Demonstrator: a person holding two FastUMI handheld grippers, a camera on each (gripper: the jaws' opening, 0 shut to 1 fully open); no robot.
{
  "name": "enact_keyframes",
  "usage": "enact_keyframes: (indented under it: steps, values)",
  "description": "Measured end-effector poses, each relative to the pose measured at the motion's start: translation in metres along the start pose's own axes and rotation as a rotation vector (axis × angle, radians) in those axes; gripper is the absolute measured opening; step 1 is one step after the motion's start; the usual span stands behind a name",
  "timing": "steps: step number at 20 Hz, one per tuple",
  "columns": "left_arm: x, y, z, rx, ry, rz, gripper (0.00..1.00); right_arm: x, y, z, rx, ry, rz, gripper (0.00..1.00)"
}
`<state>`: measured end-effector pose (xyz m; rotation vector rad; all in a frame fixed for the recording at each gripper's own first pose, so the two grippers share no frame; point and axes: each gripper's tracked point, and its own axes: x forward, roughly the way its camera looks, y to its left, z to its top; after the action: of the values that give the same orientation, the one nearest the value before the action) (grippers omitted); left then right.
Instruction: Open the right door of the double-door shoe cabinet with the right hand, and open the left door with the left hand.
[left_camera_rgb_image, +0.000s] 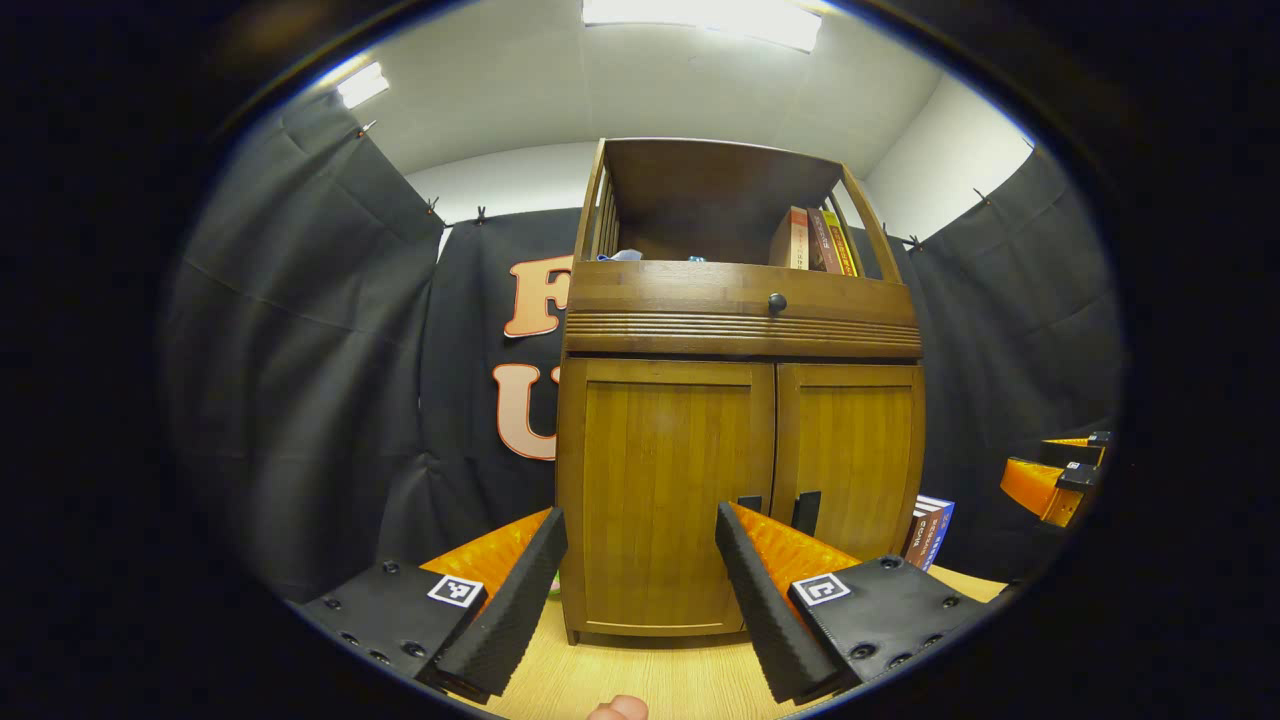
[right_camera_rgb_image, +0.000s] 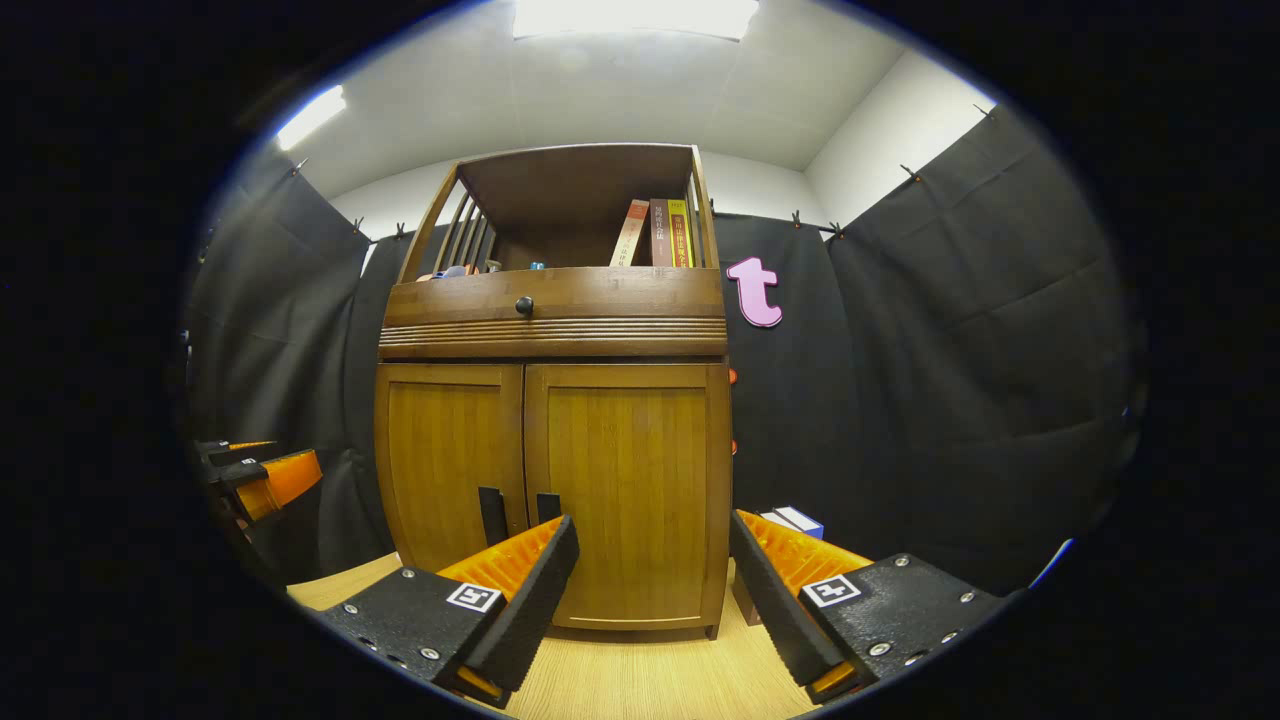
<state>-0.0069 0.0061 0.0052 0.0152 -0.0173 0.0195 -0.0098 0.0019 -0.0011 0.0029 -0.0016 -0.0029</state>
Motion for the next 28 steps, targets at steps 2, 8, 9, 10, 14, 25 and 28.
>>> enact_keyframes:
  steps: [2, 8, 9, 10, 14, 25, 28]
  values:
    - [-0.001, 0.000, 0.000, 0.000, 0.001, 0.001, 0.96, 0.000, 0.001, 0.000, 0.002, 0.001, 0.001, 0.94]
    - [-0.003, 0.003, 0.001, -0.003, -0.001, 0.007, 0.96, 0.000, 0.001, 0.002, 0.001, 0.000, 0.001, 0.94]
    - [-0.004, 0.004, 0.001, -0.003, 0.000, 0.009, 0.96, 0.000, 0.002, 0.002, 0.003, -0.003, 0.003, 0.94]
    - [-0.003, 0.005, 0.000, -0.003, 0.002, 0.012, 0.98, 0.000, 0.002, 0.002, 0.005, -0.004, 0.003, 0.94]
    - [-0.003, 0.007, 0.001, -0.005, 0.001, 0.018, 0.96, -0.002, 0.003, 0.001, 0.001, -0.003, 0.005, 0.94]
    - [0.000, 0.013, -0.001, -0.002, 0.013, 0.026, 0.98, 0.027, 0.039, -0.029, 0.024, 0.036, 0.115, 0.94]
    - [-0.006, 0.013, -0.002, -0.019, 0.018, 0.029, 0.95, 0.063, 0.057, -0.037, 0.016, 0.044, 0.154, 0.94]
